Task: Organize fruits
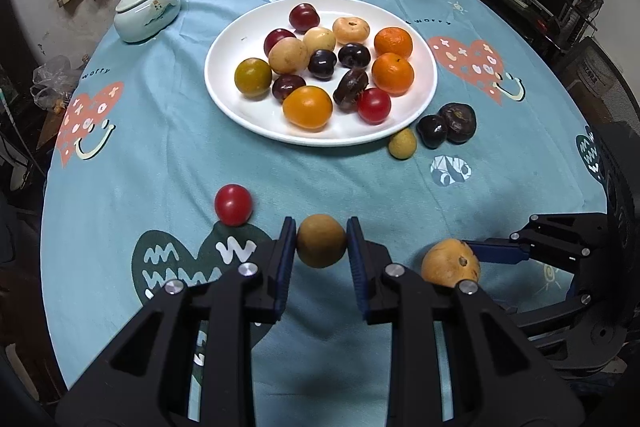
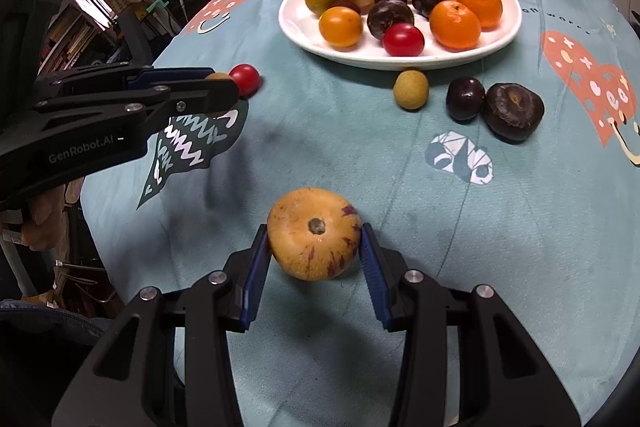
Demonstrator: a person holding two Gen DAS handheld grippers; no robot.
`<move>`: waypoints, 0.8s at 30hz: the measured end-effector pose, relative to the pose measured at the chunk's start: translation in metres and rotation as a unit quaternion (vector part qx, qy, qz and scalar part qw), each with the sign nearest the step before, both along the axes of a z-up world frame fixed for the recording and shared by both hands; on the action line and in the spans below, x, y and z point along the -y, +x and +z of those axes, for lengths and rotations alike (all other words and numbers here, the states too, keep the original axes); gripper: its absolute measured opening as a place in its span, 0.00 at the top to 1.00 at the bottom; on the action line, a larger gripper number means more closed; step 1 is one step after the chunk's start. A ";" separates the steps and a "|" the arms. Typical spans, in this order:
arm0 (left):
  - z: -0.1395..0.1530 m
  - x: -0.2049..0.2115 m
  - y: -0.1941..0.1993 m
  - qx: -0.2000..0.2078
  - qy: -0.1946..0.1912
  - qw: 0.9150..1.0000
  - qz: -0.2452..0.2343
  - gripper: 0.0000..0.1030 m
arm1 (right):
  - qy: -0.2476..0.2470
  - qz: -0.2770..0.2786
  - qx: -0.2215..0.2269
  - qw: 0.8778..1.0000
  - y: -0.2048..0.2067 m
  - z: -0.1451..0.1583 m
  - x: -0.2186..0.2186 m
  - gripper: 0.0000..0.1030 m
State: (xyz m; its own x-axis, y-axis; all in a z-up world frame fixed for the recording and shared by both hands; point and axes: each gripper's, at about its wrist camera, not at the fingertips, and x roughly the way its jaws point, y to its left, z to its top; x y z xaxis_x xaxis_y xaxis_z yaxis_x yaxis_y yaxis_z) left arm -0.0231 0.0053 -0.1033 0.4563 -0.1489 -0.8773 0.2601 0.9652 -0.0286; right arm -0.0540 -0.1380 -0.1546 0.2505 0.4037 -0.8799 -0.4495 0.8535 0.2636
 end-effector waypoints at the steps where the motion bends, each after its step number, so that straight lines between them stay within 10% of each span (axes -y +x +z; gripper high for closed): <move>1: 0.000 0.001 -0.001 0.000 0.000 1.000 -0.001 0.75 | 0.000 0.000 0.000 1.000 0.000 0.000 0.000 0.56; 24: 0.000 -0.003 0.008 -0.006 0.006 1.000 0.005 0.75 | 0.012 0.003 -0.003 1.000 0.005 0.000 0.000 0.56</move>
State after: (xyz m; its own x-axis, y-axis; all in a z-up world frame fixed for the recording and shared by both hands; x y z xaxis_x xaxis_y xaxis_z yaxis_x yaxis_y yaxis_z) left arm -0.0156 0.0084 -0.1034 0.4469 -0.1347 -0.8844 0.2503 0.9679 -0.0210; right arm -0.0491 -0.1383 -0.1548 0.2436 0.4253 -0.8716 -0.4522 0.8449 0.2858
